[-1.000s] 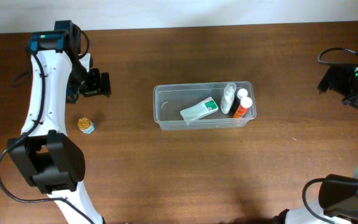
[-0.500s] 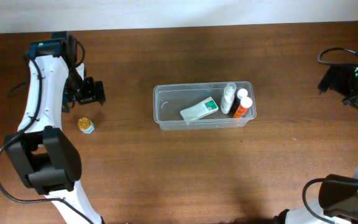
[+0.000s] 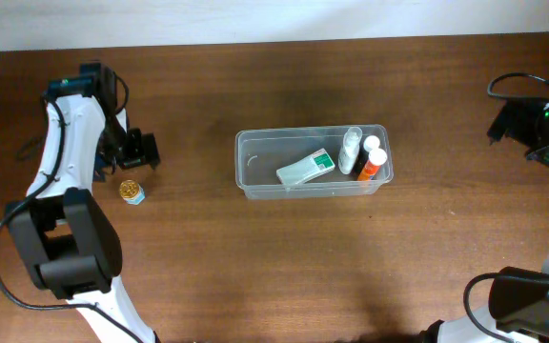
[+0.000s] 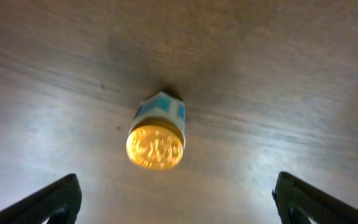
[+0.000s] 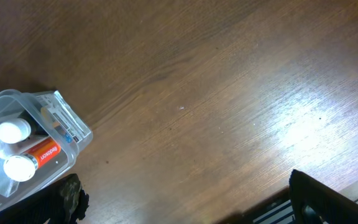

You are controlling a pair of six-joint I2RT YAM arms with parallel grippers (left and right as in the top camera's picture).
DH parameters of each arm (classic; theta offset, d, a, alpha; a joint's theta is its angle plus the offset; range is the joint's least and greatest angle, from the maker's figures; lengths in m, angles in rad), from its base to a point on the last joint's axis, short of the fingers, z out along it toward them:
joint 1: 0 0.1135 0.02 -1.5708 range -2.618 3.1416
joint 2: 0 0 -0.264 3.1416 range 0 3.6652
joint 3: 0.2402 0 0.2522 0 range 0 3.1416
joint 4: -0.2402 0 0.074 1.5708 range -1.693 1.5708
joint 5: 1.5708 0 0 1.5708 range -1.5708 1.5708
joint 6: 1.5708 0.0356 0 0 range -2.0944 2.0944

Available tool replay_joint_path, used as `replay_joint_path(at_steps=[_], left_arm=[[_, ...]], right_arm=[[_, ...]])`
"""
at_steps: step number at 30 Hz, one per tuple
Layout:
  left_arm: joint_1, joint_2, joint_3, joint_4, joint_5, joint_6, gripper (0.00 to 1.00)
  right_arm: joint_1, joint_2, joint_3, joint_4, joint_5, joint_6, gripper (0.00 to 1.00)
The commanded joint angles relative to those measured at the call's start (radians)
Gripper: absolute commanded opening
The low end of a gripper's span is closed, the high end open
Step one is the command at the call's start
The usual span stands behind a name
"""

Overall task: Pack container
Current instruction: 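Lower the open left gripper over the gold-lidded jar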

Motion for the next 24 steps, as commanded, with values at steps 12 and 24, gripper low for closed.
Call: replay_joint_path(at_steps=[12, 24], left_arm=[[0.013, -0.028, -0.071, 0.058, -0.011, -0.025, 0.99], [0.018, -0.028, -0.166, 0.137, 0.031, -0.024, 1.0]], right_arm=[[-0.003, -0.023, 0.001, 0.0, 0.001, 0.009, 0.98], [-0.003, -0.023, 0.001, 0.0, 0.001, 0.008, 0.98]])
